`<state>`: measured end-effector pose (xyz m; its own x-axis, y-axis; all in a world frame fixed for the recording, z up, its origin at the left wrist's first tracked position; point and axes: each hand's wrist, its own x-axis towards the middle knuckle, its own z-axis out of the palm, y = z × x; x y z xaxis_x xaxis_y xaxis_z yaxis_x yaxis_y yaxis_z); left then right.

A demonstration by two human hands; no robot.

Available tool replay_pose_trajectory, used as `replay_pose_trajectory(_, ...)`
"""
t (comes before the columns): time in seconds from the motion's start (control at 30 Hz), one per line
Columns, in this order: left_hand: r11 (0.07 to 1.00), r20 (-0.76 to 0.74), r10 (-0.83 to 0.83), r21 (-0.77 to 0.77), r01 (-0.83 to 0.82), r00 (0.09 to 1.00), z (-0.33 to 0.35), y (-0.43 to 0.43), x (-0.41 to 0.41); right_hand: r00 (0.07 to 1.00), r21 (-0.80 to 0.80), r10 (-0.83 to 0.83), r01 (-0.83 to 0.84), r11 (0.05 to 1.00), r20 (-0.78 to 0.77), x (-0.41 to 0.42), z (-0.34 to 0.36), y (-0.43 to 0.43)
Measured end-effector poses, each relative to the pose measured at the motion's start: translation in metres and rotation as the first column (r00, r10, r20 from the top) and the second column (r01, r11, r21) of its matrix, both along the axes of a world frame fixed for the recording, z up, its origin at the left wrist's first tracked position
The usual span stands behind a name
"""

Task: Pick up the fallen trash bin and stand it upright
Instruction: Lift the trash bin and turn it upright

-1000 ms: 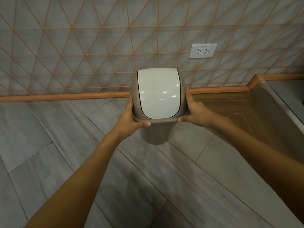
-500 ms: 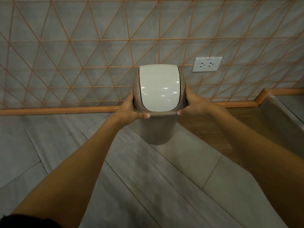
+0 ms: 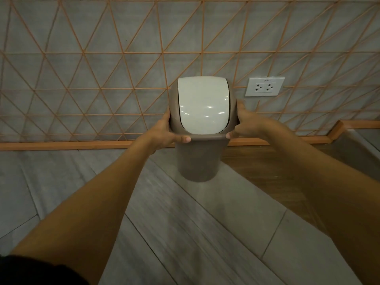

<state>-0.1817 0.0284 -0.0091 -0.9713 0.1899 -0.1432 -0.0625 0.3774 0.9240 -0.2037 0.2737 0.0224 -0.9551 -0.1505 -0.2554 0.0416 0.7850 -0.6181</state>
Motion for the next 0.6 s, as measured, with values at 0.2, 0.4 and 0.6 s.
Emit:
replay_pose_trajectory(0.2, 1.0, 0.006, -0.021, -0.017, 0.021, 1.0, 0.002, 0.001, 0.003, 1.0, 0.022, -0.017, 0.016, 1.0, 0.018, 0.004, 0.003, -0.002)
replay_pose_trajectory(0.4, 0.999, 0.082, 0.018, -0.038, -0.015, 0.996, 0.001, 0.003, 0.0, 0.998, 0.061, -0.065, 0.064, 0.996, 0.018, 0.004, -0.002, -0.006)
replay_pose_trajectory(0.6, 0.988, 0.028, 0.083, -0.13, -0.079, 0.996, -0.006, 0.005, 0.003, 0.994, 0.08, -0.108, 0.11, 0.991, -0.033, 0.011, -0.009, -0.008)
